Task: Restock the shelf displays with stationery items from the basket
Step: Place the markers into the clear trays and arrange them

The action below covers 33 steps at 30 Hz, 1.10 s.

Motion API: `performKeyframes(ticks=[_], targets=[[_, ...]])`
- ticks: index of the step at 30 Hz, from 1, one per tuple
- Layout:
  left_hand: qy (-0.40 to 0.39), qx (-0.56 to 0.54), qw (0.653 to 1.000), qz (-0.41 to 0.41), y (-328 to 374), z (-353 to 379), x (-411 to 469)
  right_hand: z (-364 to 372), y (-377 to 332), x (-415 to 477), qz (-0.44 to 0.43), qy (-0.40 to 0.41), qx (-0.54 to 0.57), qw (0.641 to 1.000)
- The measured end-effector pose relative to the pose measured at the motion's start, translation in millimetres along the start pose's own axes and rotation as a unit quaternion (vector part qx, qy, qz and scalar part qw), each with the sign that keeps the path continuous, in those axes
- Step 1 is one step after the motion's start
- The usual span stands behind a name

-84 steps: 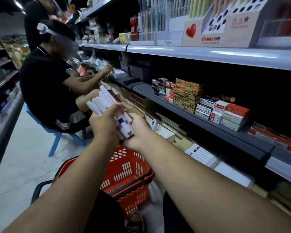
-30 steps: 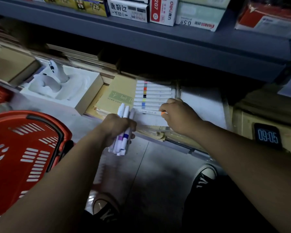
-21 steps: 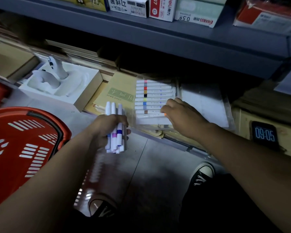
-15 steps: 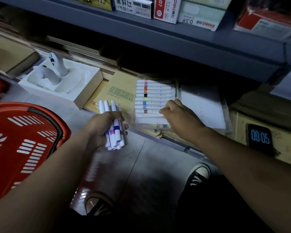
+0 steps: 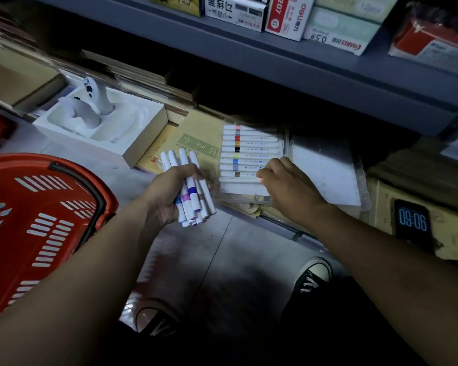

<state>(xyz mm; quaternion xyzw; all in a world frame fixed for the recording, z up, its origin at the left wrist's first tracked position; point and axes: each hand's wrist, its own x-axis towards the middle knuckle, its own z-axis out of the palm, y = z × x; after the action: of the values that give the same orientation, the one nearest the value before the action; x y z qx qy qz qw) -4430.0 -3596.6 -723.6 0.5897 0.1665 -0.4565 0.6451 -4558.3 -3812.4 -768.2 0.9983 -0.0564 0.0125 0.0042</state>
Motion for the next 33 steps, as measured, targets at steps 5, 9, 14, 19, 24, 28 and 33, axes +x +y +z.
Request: performKeyframes(ticks=[5, 9, 14, 19, 24, 28, 33], targets=[[-0.006, -0.006, 1.000, -0.002, 1, 0, 1, -4, -8, -1, -0.023, 0.045, -0.050, 0.997], [-0.011, -0.005, 1.000, 0.005, 1, 0, 4, -7, -33, -12, -0.097, 0.060, -0.017, 0.993], [-0.012, 0.006, 1.000, 0.005, 0, -2, 6, 12, -48, -26, -0.087, -0.044, -0.002, 0.995], [-0.013, 0.010, 1.000, 0.007, -1, -3, 6, 18, -39, -28, -0.105, -0.093, 0.025, 0.990], [-0.020, 0.005, 1.000, 0.013, -3, -1, 4, 1, -43, -22, -0.080, -0.109, 0.130, 0.982], [-0.019, 0.037, 0.999, 0.008, -7, -1, 4, -27, -63, -9, 0.086, 0.032, 0.361, 0.928], [-0.062, 0.051, 0.997, -0.006, -12, 10, 0, -45, -81, 6, 0.191, -0.078, 0.582, 0.787]])
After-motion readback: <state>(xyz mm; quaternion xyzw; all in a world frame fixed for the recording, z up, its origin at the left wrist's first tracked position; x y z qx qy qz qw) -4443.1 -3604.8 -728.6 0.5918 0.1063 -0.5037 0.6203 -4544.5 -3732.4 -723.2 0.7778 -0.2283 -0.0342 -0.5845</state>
